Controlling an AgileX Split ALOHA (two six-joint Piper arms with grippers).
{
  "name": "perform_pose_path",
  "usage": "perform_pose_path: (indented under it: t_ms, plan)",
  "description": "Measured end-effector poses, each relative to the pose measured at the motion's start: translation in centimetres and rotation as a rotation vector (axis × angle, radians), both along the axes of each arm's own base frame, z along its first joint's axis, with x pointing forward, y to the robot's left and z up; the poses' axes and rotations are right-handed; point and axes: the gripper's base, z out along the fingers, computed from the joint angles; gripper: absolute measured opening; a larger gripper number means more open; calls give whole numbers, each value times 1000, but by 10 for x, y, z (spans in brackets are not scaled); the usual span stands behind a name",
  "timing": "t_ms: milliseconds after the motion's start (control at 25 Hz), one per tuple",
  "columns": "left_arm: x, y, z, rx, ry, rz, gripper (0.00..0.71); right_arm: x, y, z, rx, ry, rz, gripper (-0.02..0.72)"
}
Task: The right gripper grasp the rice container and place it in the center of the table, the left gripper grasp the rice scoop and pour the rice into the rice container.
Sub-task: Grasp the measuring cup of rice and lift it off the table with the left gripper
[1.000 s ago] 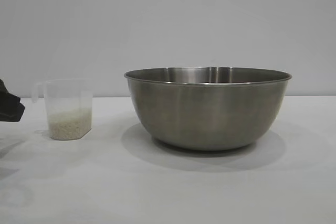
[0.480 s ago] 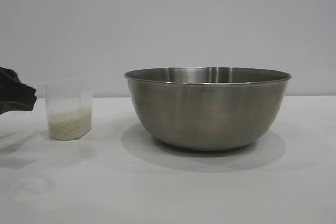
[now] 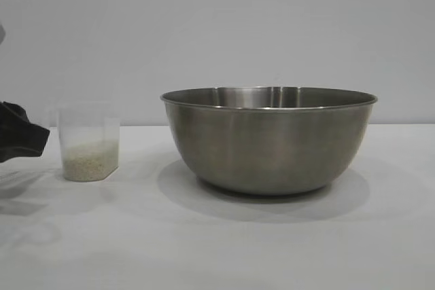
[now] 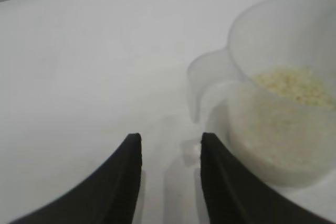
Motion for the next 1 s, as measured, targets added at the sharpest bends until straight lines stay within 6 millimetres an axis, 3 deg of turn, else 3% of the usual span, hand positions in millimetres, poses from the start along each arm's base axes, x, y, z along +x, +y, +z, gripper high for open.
perform_pose_path:
  t_ms: [240,640,720,840,1000]
  plan:
    - [7,-2,2,-6,-20,0,230,0,0,0,0,0,0,400]
    - [34,-11,6,-28,-96,-3,230,0,0,0,0,0,0,400]
    - [37,-13,4,-27,-96,-26,99,0,0,0,0,0,0,400]
    - [39,-17,3,-27,-103,-56,0,0,0,0,0,0,0,400]
    - [42,-20,5,-29,-117,-83,0,0,0,0,0,0,0,400]
